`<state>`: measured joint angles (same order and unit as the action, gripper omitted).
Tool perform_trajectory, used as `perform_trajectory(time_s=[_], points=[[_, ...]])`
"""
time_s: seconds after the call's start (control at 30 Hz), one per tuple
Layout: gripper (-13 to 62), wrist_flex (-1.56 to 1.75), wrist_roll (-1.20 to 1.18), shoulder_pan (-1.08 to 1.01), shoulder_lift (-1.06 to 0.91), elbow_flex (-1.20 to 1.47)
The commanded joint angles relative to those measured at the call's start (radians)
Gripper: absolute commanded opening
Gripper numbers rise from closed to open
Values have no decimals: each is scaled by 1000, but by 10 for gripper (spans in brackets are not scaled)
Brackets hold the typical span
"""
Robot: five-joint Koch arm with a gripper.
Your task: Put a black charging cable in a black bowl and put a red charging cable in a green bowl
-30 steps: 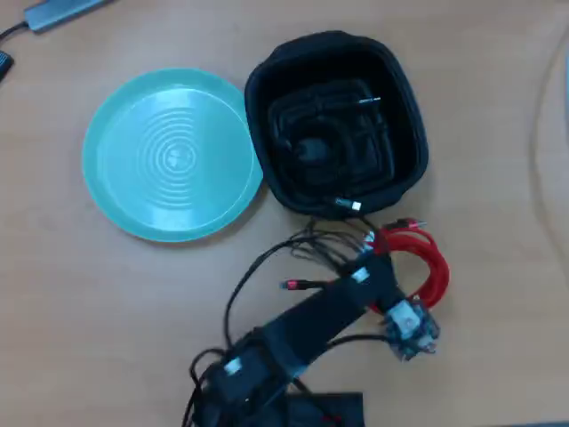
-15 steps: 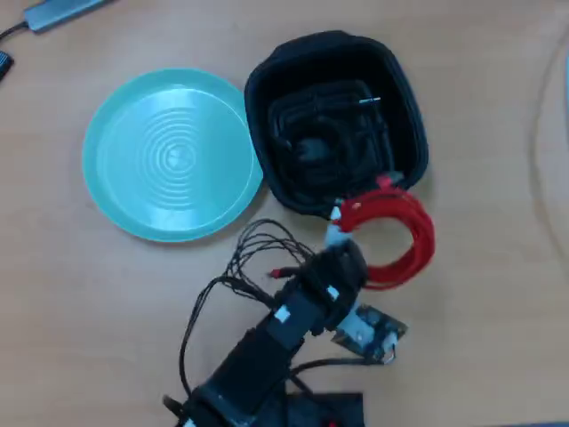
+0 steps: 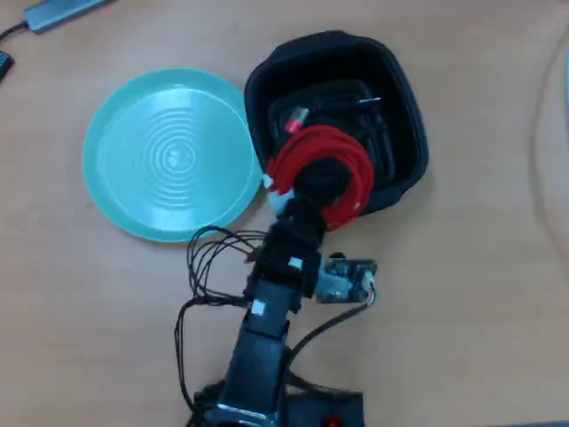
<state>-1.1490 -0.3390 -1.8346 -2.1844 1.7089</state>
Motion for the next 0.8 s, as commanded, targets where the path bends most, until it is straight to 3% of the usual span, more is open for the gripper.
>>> perform_trajectory(time_s=[0.0,0.33,0.77], points=[[-68,173,46,81,-28,-87],[-67,258,296,423,107,-106],[-67,262,411,600,634,-446]])
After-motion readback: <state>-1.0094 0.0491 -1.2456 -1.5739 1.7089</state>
